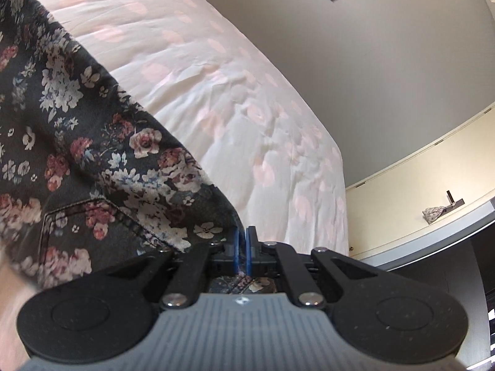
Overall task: Fold clothes
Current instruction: 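Lift both grippers and fold the trousers in half lengthwise, then open both grippers and release the folded trousers onto the bed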
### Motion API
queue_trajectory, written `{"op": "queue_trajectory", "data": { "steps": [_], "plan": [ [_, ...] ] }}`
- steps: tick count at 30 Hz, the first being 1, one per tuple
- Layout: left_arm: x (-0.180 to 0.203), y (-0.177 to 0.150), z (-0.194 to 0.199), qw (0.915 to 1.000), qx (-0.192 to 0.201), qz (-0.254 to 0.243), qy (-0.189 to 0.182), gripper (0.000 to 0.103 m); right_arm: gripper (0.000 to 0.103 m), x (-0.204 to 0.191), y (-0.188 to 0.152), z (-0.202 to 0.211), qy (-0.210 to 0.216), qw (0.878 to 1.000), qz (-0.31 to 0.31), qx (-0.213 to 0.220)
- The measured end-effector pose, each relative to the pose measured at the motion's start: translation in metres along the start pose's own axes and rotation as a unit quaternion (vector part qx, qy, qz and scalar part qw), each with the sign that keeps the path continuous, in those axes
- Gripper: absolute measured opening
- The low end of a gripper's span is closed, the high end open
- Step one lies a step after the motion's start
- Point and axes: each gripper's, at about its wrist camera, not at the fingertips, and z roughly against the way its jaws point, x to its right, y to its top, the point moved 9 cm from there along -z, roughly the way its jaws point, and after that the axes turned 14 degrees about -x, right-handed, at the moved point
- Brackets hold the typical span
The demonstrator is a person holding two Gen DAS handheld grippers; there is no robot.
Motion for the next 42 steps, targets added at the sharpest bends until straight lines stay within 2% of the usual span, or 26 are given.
{"op": "queue_trajectory", "data": {
  "steps": [5,8,13,16,17,18,19,20,21,24,28,30,36,39,42],
  "plan": [
    [-0.008,0.056,-0.047,0.9994,-0.033,-0.008,-0.004,0.003,0.005,-0.003,0.050,-0.062,0.005,1.000,0.012,-0.020],
    [-0.003,0.079,-0.076,0.9982,-0.055,-0.019,-0.011,0.003,0.005,-0.015,0.068,-0.099,0.020,0.999,0.024,-0.041],
    [0.007,0.099,-0.115,0.9968,-0.073,-0.024,-0.021,0.007,0.005,-0.038,0.077,-0.143,0.037,0.996,0.030,-0.072],
    [0.005,0.098,-0.123,0.9973,-0.067,-0.016,-0.027,0.015,0.007,-0.045,0.076,-0.151,0.032,0.996,0.032,-0.075],
    [0.001,0.097,-0.122,0.9977,-0.061,-0.006,-0.030,0.022,0.010,-0.044,0.075,-0.151,0.026,0.997,0.026,-0.073],
    [-0.003,0.097,-0.120,0.9980,-0.054,0.004,-0.032,0.031,0.019,-0.042,0.075,-0.151,0.021,0.997,0.020,-0.072],
    [-0.008,0.096,-0.119,0.9982,-0.048,0.013,-0.034,0.036,0.024,-0.041,0.075,-0.151,0.016,0.997,0.014,-0.071],
    [-0.017,0.098,-0.116,0.9980,-0.035,0.034,-0.040,0.044,0.029,-0.037,0.074,-0.148,0.013,0.998,0.002,-0.068],
    [-0.028,0.096,-0.109,0.9969,-0.024,0.059,-0.046,0.047,0.029,-0.032,0.073,-0.141,0.012,0.998,-0.011,-0.061],
    [-0.056,0.083,-0.088,0.9902,0.001,0.120,-0.071,0.048,0.030,-0.021,0.070,-0.120,0.007,0.998,-0.047,-0.039],
    [-0.065,0.051,-0.067,0.9745,-0.004,0.179,-0.136,0.049,0.033,-0.018,0.057,-0.074,0.042,0.992,-0.119,-0.004],
    [-0.065,0.033,-0.059,0.9662,-0.003,0.203,-0.159,0.055,0.034,-0.029,0.049,-0.053,0.064,0.988,-0.137,0.003],
    [-0.048,-0.016,-0.038,0.9506,0.011,0.241,-0.195,0.055,0.032,-0.074,0.013,0.002,0.127,0.971,-0.202,0.013],
    [-0.025,-0.030,-0.024,0.9469,0.021,0.236,-0.217,0.055,0.032,-0.098,-0.010,0.024,0.134,0.964,-0.230,0.015],
    [-0.002,-0.043,-0.014,0.9434,0.029,0.239,-0.228,0.055,0.032,-0.123,-0.024,0.039,0.162,0.948,-0.274,0.012]
  ]
}}
